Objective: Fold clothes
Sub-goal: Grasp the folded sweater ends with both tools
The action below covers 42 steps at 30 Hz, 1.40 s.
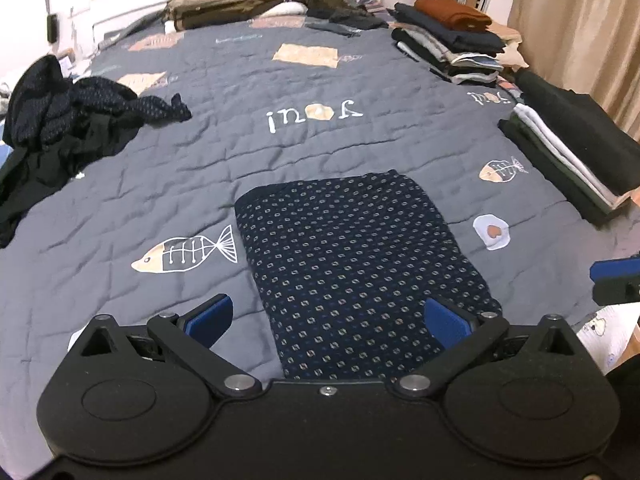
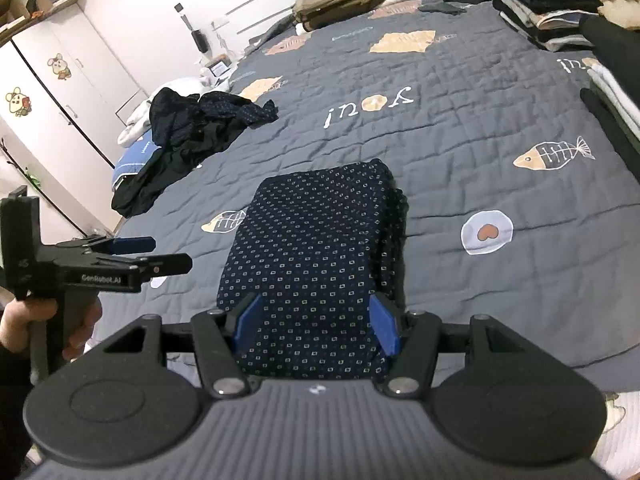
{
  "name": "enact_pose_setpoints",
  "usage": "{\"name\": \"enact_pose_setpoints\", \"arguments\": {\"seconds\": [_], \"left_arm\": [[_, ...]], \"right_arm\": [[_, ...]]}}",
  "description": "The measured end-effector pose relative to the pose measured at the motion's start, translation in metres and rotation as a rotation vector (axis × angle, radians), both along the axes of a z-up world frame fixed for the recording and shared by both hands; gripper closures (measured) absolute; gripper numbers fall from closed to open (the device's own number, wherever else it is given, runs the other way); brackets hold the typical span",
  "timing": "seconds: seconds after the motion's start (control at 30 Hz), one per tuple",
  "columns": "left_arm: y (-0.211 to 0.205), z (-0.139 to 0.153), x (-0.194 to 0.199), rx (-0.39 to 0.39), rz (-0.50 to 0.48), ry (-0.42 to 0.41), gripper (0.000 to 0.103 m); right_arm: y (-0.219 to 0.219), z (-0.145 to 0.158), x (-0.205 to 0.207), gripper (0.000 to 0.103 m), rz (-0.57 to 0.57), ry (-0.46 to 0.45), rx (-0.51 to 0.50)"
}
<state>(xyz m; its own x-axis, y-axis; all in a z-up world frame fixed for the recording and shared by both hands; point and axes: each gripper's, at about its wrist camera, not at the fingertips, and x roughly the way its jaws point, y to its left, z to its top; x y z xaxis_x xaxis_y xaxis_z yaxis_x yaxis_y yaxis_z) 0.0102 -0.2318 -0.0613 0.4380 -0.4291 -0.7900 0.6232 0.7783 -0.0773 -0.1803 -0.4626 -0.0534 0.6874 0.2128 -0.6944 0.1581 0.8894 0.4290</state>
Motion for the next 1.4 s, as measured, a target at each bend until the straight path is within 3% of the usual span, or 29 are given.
{"name": "enact_pose_setpoints", "arguments": {"seconds": [0.5, 0.77, 0.97, 1.13, 1.4], "left_arm": [[0.014, -0.073, 0.104, -0.265, 0.077, 0.246, 0.0], [0.008, -0.119, 0.141, -0.305, 0.076, 0.332, 0.0], [0.017, -0.159, 0.164, -0.383, 0.081, 0.464, 0.001], [0.024, -0.164, 0.163, -0.419, 0.016, 0.445, 0.0], [0.003, -0.157, 0.176, -0.469, 0.005, 0.471, 0.002]], "right_arm": [[-0.018, -0.047, 0.027, 0.045, -0.025, 0.055, 0.101], [-0.022, -0.066, 0.046, 0.045, -0.024, 0.074, 0.127], [-0.023, -0.083, 0.06, 0.045, -0.008, 0.091, 0.156], [-0.025, -0.094, 0.064, 0.045, -0.003, 0.112, 0.17], [-0.031, -0.102, 0.068, 0.045, -0.001, 0.121, 0.179]]}}
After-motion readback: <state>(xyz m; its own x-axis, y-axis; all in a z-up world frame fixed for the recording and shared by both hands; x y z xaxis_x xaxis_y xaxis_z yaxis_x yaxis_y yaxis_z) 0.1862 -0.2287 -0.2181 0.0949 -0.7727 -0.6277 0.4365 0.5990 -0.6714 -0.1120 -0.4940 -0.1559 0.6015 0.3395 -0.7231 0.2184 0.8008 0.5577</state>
